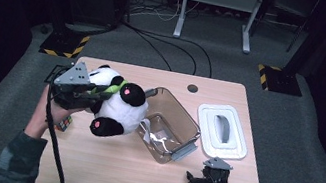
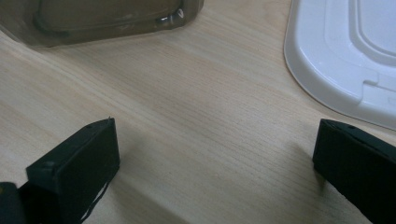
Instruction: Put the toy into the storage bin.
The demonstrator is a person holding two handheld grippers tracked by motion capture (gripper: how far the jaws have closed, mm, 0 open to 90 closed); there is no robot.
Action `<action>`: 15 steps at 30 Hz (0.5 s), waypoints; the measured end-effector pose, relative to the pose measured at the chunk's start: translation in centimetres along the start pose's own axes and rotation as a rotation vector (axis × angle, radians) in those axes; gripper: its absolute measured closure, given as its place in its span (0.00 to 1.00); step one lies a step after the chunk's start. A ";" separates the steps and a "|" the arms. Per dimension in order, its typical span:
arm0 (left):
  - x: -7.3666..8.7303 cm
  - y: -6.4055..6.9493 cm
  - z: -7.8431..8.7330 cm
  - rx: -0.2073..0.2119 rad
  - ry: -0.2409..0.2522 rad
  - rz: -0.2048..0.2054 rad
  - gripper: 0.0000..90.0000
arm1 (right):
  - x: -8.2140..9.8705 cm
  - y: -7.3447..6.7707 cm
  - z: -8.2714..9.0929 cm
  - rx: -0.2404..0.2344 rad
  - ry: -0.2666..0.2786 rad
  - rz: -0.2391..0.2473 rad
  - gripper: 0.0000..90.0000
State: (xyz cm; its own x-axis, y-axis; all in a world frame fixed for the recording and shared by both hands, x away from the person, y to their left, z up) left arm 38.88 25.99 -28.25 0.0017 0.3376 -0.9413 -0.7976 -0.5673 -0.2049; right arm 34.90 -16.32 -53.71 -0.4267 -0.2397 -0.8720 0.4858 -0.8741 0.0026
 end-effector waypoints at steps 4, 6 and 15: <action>-0.8 -0.1 -0.8 -0.001 -0.001 -0.013 0.85 | 0.0 0.0 0.0 0.001 0.000 -0.001 0.00; -1.2 -0.1 -1.1 0.008 -0.004 -0.032 0.85 | 0.0 0.0 0.0 0.000 0.000 0.000 0.00; -2.5 0.2 -3.3 0.054 -0.008 -0.074 0.85 | 0.0 0.0 0.0 0.000 0.000 0.000 0.00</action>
State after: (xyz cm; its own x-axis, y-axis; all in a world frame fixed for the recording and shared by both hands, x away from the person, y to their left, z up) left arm 40.70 22.52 -26.87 0.0567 0.3832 -0.9219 -0.8268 -0.4996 -0.2585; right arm 34.90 -16.32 -53.71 -0.4265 -0.2399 -0.8721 0.4858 -0.8741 0.0028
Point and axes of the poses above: each handheld gripper's, and its own axes: z roughly backward along the jaws, x roughly out of its underside, y roughly to its right, the point moved 1 cm from there along -z, roughly forward along the jaws, and after that the axes turned 15 degrees about y, right-handed, at the moved point
